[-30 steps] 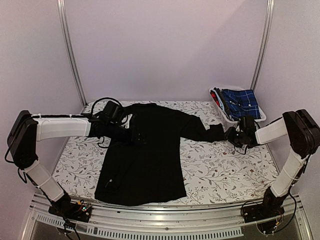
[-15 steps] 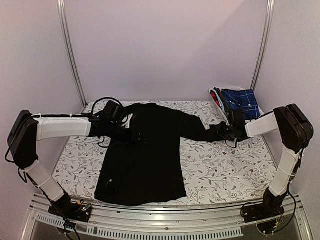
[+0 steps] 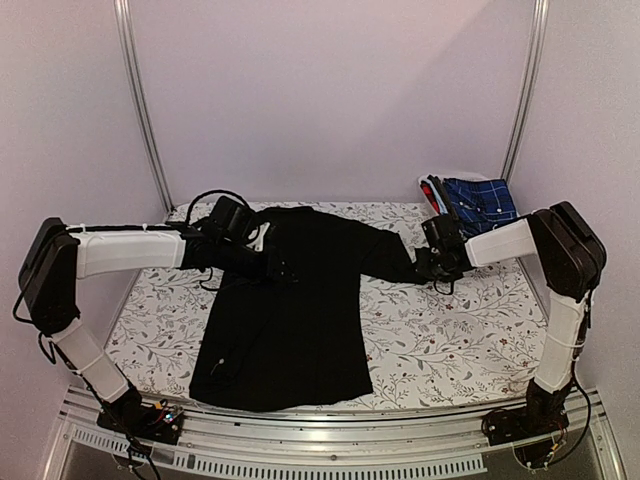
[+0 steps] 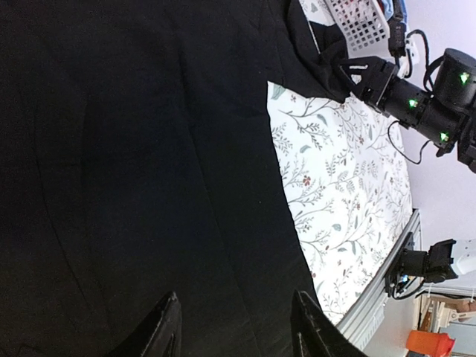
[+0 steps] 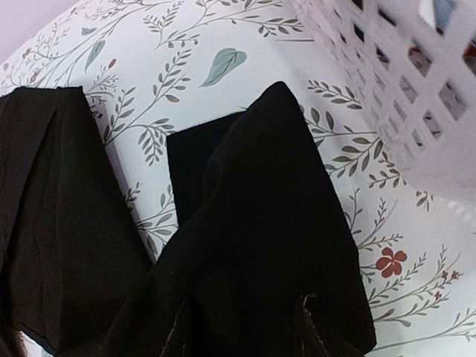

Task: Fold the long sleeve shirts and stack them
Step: Adjust the sleeve at the center of the board.

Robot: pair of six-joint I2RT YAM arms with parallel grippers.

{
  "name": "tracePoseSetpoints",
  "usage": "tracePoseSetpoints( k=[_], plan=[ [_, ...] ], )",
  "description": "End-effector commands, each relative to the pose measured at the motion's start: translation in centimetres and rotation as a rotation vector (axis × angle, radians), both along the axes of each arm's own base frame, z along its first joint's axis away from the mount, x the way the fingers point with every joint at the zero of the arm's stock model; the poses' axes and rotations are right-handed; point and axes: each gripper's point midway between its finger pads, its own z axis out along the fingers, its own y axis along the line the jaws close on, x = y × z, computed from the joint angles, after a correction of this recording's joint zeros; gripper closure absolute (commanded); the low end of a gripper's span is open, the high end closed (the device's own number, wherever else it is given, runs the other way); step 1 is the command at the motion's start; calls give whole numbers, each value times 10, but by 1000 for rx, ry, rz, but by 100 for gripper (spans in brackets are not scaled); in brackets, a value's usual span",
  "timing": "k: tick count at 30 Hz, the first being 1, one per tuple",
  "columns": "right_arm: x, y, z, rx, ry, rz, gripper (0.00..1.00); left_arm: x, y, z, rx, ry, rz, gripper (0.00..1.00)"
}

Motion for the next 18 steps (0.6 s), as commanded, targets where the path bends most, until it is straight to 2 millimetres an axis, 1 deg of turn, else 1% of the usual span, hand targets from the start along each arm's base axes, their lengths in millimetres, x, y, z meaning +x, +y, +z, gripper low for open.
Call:
tracePoseSetpoints(
  k=[1,4,6,7,10,13,15,18],
  plan=[
    [-18,-7,-30,-73,120,10,69,-2,-11,5,-6,-12,-38,50],
    [-14,-1,-24,-66,112,29,89,-2,-10,7,-6,-15,-32,50],
    [-11,4,-17,-66,100,49,98,-3,-8,6,-4,-15,-28,50],
    [-10,7,-13,-66,97,58,100,-3,-8,6,-4,-16,-25,51],
    [-5,18,4,-69,66,88,100,-4,-7,6,-2,-15,-21,51],
    [0,34,30,-71,18,125,100,-4,-4,6,6,-23,-9,51],
    [2,48,46,-88,-7,154,100,-4,-1,7,7,-30,0,51],
    [0,75,64,-101,-27,210,100,-5,2,8,4,-36,10,51]
  ],
)
